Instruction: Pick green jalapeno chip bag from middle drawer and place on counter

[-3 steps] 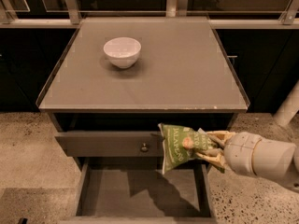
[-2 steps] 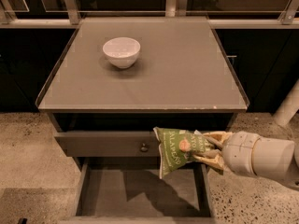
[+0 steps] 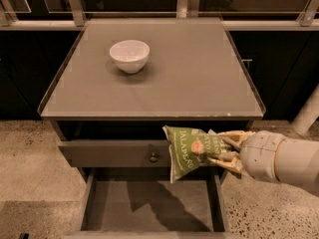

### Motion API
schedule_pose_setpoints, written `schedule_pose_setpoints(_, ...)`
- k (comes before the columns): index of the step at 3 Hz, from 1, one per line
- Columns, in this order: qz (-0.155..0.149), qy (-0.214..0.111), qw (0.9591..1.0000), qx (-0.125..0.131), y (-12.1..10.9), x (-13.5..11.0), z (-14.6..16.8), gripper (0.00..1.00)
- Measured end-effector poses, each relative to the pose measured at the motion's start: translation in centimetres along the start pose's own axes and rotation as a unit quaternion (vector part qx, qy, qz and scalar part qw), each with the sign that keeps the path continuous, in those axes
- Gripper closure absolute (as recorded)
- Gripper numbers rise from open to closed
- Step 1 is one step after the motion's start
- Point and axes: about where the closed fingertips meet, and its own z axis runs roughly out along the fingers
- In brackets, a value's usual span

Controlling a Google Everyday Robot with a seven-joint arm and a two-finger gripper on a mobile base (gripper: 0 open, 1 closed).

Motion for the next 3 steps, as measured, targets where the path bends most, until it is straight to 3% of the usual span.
schedule_pose_setpoints(2, -0.05, -0.014, 0.9986, 0.013, -5.6, -4.6, -2.6, 1.0)
schedule_pose_setpoints(3, -0.056, -0.047, 0.9973, 0.005, -9.5, -5.4, -2.2, 1.0)
